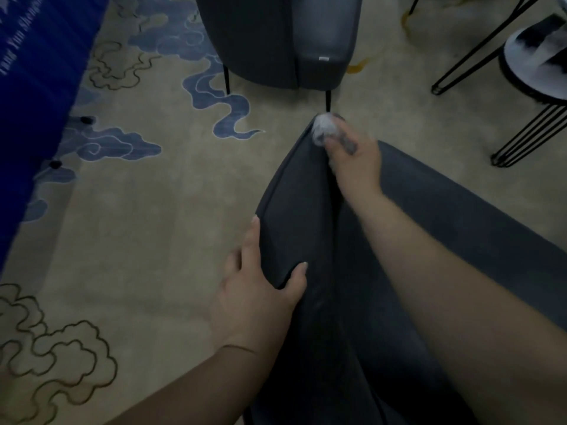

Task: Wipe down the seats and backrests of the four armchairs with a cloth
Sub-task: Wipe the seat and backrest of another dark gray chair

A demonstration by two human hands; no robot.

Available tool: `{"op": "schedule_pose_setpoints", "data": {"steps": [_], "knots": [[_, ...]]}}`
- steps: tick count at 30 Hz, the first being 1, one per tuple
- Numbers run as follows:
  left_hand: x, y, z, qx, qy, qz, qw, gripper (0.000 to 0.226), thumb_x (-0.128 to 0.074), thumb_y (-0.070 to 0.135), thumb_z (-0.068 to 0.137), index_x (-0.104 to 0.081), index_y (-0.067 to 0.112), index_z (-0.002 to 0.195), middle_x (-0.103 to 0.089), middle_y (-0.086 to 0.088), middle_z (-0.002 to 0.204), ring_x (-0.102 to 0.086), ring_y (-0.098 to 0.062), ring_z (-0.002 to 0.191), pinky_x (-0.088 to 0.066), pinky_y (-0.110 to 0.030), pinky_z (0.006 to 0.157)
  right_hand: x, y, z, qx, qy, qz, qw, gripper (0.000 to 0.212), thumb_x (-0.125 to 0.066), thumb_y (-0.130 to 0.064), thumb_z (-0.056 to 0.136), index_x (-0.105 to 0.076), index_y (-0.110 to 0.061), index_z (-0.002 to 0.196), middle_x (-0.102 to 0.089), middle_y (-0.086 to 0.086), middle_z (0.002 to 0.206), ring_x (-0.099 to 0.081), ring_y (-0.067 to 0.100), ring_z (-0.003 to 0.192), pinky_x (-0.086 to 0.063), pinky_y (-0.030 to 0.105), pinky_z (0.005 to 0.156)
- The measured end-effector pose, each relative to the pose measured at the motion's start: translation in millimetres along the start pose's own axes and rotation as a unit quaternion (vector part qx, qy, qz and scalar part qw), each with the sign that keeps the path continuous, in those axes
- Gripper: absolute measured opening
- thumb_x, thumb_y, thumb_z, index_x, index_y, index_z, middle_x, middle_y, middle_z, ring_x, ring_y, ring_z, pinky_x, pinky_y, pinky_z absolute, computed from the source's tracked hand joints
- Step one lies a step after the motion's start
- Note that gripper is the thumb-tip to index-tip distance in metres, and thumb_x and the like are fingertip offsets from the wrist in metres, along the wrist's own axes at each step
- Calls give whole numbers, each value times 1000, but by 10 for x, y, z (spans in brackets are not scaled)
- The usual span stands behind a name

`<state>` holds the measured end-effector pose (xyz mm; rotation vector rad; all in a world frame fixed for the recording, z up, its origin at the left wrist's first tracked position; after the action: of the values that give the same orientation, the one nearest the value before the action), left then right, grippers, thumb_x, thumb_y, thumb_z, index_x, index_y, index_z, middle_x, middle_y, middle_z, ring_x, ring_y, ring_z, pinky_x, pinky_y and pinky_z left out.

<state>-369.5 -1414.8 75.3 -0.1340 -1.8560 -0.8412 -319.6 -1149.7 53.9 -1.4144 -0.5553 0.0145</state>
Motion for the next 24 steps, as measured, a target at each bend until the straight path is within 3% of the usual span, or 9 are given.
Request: {"op": "schedule_pose_setpoints", "data": {"steps": [2, 4, 6, 9, 13, 16, 18, 22, 24], "knots": [[-16, -6, -6, 5, -6, 1, 1000, 89, -48, 75, 73, 1, 53, 143, -44, 10, 133, -59, -19, 102, -41, -28, 69, 9, 23, 124, -32, 26, 17, 999, 37, -61, -18, 90, -61, -23, 127, -54, 15, 119, -57, 12, 96, -39, -1, 73], [-9, -7, -15, 8, -9, 4, 1000, 89, -47, 75, 72, 0, 52, 144, -44, 10, 132, -60, -20, 101, -40, -28, 69, 0, 5, -44, -32, 28, 9, 999, 39, -63, -21, 88, -61, -29, 126, -52, 7, 116, -52, -1, 93, -35, -2, 79], [7, 6, -11, 5, -3, 16, 1000, 89, -45, 76, 70, 0, 51, 144, -46, 9, 131, -61, -21, 100, -36, -27, 68, -42, -57, -376, 11, -2, -1, 1000, 39, -65, -20, 86, -61, -35, 123, -43, -8, 100, -46, -12, 85, -33, -2, 81], [2, 4, 3, 5, -1, 11, 1000, 89, -45, 76, 70, 0, 52, 142, -46, 9, 131, -61, -22, 100, -37, -28, 68, -102, -92, -467, 69, -39, -38, 996, 39, -66, -18, 86, -62, -33, 122, -34, -11, 90, -43, -11, 82, -34, 0, 83], [14, 6, 7, -2, 3, 0, 1000, 89, -47, 75, 69, -2, 52, 143, -47, 10, 125, -61, -19, 96, -35, -26, 67, -59, 8, 201, -16, 8, -5, 1000, 32, -62, -21, 88, -65, -26, 120, -56, 9, 104, -60, 14, 87, -46, 13, 72], [4, -19, -1, 5, 2, -1, 1000, 88, -44, 77, 69, 0, 53, 142, -47, 11, 125, -61, -16, 93, -33, -25, 65, 21, 32, 382, -37, 57, 23, 997, 31, -59, -12, 90, -66, -16, 120, -64, -1, 95, -58, -9, 73, -39, 1, 67], [1, -21, 0, 5, 0, 4, 1000, 88, -44, 77, 70, 1, 53, 142, -47, 11, 126, -61, -17, 95, -33, -25, 67, 39, 6, 181, -42, 61, 19, 997, 35, -61, -14, 89, -62, -18, 124, -62, -5, 96, -55, -14, 74, -37, -2, 70], [-19, -12, 10, -3, -5, -6, 1000, 89, -48, 75, 71, 0, 51, 143, -45, 8, 131, -61, -23, 100, -41, -29, 70, -12, -13, -712, 6, 0, -10, 1000, 42, -65, -22, 87, -57, -39, 124, -45, -1, 95, -51, -3, 80, -36, 2, 77], [-24, -16, 15, 0, -8, -7, 1000, 90, -47, 76, 71, 2, 53, 142, -43, 9, 133, -61, -23, 102, -45, -32, 72, -8, -21, -917, 37, -22, -18, 999, 44, -66, -18, 86, -57, -38, 123, -38, -5, 93, -45, -6, 80, -35, 2, 83]]}}
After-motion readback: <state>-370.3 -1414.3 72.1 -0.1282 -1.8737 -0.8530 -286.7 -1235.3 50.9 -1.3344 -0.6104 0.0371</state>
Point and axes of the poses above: each hand's wrist, its own z-axis towards the middle knuckle, its own x-axis out of the back of the hand, y = z × x, the point moved 8 cm from there along z, towards the middle knuckle
